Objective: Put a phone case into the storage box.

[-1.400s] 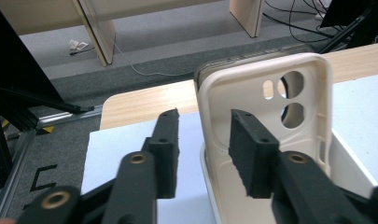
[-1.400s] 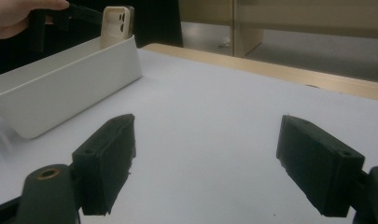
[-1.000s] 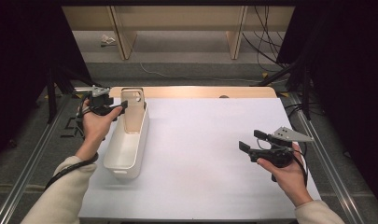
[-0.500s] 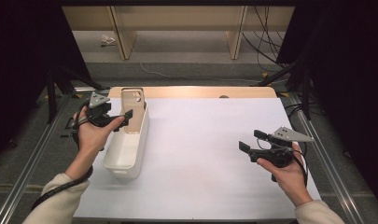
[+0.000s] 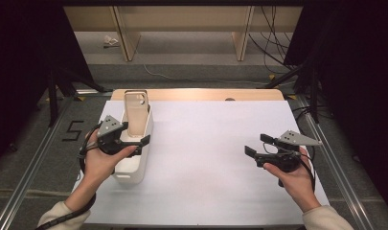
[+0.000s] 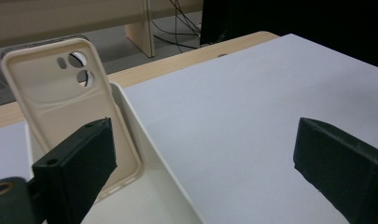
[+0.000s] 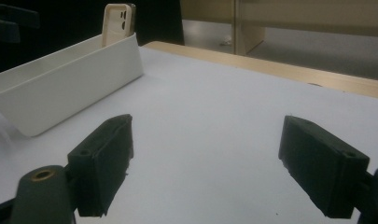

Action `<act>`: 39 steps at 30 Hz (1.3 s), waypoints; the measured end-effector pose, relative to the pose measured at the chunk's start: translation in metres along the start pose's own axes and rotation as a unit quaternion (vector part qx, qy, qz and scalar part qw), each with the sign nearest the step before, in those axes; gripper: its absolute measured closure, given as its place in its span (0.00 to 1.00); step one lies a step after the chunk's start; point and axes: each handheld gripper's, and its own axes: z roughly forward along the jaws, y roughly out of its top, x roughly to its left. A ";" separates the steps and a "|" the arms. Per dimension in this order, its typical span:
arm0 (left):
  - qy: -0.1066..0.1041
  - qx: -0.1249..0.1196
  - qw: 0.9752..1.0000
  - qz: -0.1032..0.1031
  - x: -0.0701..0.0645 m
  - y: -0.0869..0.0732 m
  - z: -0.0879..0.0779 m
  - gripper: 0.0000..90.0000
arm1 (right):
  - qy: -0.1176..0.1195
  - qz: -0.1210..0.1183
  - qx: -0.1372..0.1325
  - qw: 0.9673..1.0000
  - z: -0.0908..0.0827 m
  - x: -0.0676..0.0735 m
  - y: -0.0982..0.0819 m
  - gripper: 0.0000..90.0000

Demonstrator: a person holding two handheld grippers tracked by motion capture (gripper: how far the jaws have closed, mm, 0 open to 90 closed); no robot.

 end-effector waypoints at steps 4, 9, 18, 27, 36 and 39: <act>-0.010 0.002 1.000 0.009 -0.009 -0.009 -0.002 0.06 | 0.001 0.000 0.001 1.000 0.000 0.000 0.000 0.21; -0.020 -0.002 1.000 0.022 -0.016 -0.016 -0.005 0.06 | 0.002 -0.002 0.001 1.000 0.000 0.001 0.000 0.21; -0.029 -0.008 0.999 0.040 -0.027 -0.032 -0.012 0.07 | 0.003 -0.003 0.001 1.000 0.000 0.001 0.000 0.21; -0.030 -0.007 0.998 0.058 -0.033 -0.049 -0.020 0.08 | 0.005 -0.006 0.003 1.000 0.001 0.001 -0.001 0.21; -0.026 0.001 0.998 0.063 -0.034 -0.055 -0.020 0.09 | 0.005 -0.009 0.004 1.000 0.002 0.002 -0.002 0.21; -0.026 0.001 0.998 0.063 -0.034 -0.056 -0.020 0.09 | 0.005 -0.011 0.007 1.000 0.003 0.002 -0.002 0.21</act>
